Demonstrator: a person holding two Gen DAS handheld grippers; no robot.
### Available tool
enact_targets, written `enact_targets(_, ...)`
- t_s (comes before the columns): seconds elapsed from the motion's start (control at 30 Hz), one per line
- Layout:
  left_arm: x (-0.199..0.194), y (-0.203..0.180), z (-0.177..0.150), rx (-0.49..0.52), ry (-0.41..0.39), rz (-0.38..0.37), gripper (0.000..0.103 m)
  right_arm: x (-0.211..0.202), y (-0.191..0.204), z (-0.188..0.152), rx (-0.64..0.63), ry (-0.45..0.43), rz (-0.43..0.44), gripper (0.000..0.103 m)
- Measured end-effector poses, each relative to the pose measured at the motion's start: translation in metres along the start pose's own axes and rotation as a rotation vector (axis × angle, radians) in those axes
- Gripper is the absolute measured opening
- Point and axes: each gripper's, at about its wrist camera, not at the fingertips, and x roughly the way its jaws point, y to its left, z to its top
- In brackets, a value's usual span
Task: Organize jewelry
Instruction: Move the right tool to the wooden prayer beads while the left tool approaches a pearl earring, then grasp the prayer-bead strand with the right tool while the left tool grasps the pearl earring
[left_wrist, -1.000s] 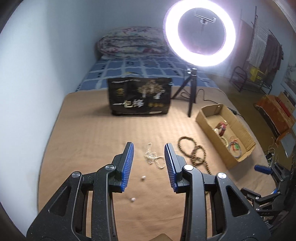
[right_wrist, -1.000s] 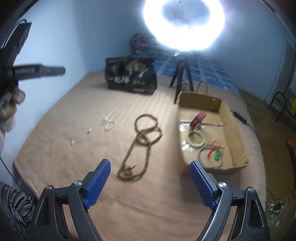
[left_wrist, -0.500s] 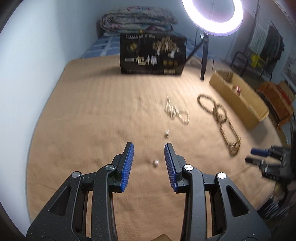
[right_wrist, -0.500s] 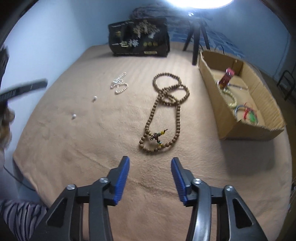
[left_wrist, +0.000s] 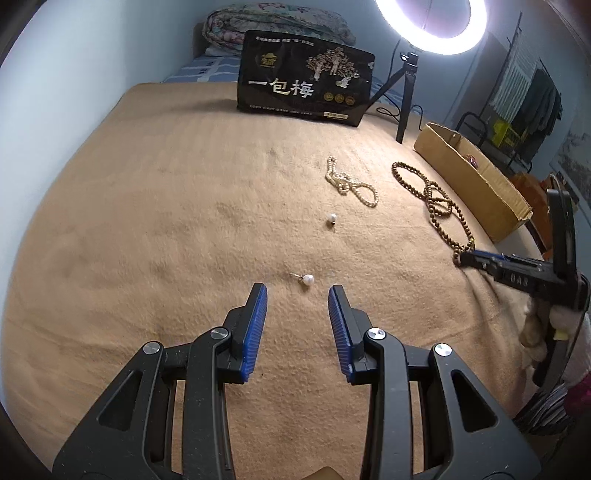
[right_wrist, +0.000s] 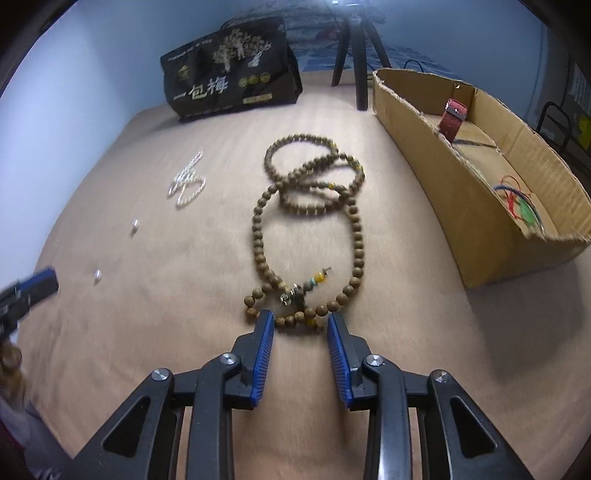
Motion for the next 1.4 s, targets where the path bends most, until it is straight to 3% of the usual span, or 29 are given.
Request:
enact_targets(0.03,0.001,0.002,-0.001,-0.009,0.0,-0.002,0.034,0.0,0.0,0.003,0.01,-0.024,0.005,0.031)
enact_targets(0.1,0.003,0.007,-0.004,-0.04,0.001,-0.024,0.034,0.002,0.002,0.009,0.027,-0.058,0.005,0.046)
enact_targets(0.17,0.005,0.01,-0.006,-0.049,0.002,-0.033,0.034,0.004,0.003,0.015,0.045,-0.079,-0.005,0.087)
enact_targets(0.2,0.006,0.01,-0.008,-0.048,0.002,-0.033,0.034,0.004,0.005,0.019,0.053,-0.098,-0.011,0.093)
enact_targets(0.33,0.01,0.008,-0.011,-0.042,0.005,-0.052,0.034,0.015,0.015,0.036,0.072,-0.091,0.006,0.095)
enact_targets(0.53,0.015,0.006,-0.01,-0.031,0.0,-0.056,0.034,0.044,0.023,0.066,0.089,-0.078,-0.067,0.103)
enact_targets(0.73,0.023,0.008,-0.006,-0.032,0.008,-0.066,0.034,0.064,0.027,0.096,0.086,-0.054,-0.119,0.103)
enact_targets(0.9,0.031,0.006,-0.003,-0.032,0.019,-0.081,0.034,0.077,0.032,0.107,0.027,-0.025,-0.153,0.091)
enact_targets(1.07,0.04,0.002,-0.002,-0.02,0.032,-0.078,0.034,0.076,0.034,0.107,-0.051,-0.017,-0.135,0.07)
enact_targets(1.2,0.047,-0.003,0.003,-0.003,0.039,-0.071,0.034,0.076,0.037,0.109,-0.088,-0.008,-0.122,0.06)
enact_targets(1.23,0.049,-0.006,0.004,0.009,0.042,-0.069,0.032,0.076,0.037,0.109,-0.097,-0.007,-0.118,0.057)
enact_targets(1.3,0.057,-0.011,0.005,0.038,0.056,-0.044,0.015,0.076,0.039,0.109,-0.112,-0.008,-0.107,0.052)
enact_targets(1.4,0.06,-0.012,0.006,0.044,0.05,-0.029,0.01,0.078,0.04,0.11,-0.132,-0.011,-0.091,0.038)
